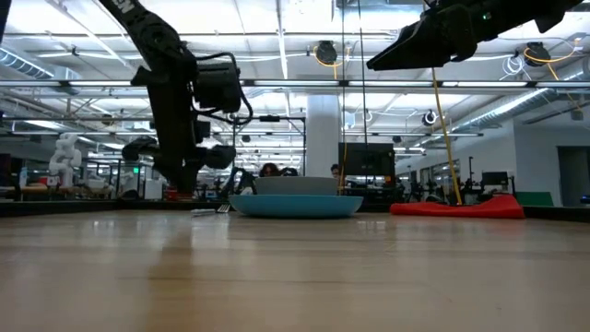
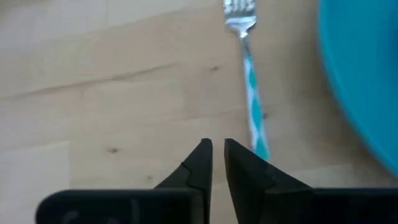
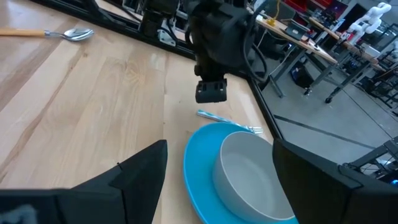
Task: Pick and place plate/cup/fork/spoon on tray
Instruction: Put the blue patterned fork beside the blue plate
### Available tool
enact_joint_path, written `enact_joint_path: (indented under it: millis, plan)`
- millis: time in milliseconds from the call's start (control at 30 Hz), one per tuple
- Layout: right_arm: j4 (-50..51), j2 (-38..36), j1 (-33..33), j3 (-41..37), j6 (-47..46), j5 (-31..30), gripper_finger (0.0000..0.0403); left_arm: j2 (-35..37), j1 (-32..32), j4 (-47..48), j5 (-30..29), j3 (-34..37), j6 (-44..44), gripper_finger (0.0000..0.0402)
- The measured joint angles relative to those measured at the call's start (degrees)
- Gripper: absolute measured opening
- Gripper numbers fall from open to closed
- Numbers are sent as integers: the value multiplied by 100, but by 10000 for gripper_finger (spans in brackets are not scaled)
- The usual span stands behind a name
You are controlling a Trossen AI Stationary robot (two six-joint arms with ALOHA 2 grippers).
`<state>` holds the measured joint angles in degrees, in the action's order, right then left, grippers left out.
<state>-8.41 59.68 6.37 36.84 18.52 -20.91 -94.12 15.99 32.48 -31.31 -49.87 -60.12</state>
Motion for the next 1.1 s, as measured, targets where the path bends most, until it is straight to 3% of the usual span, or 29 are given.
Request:
enact_joint_path:
  millis: [1100]
  plan:
    - [7, 2, 0, 2, 15, 0, 279, -639, -124, -336, 255, -4, -311, 35]
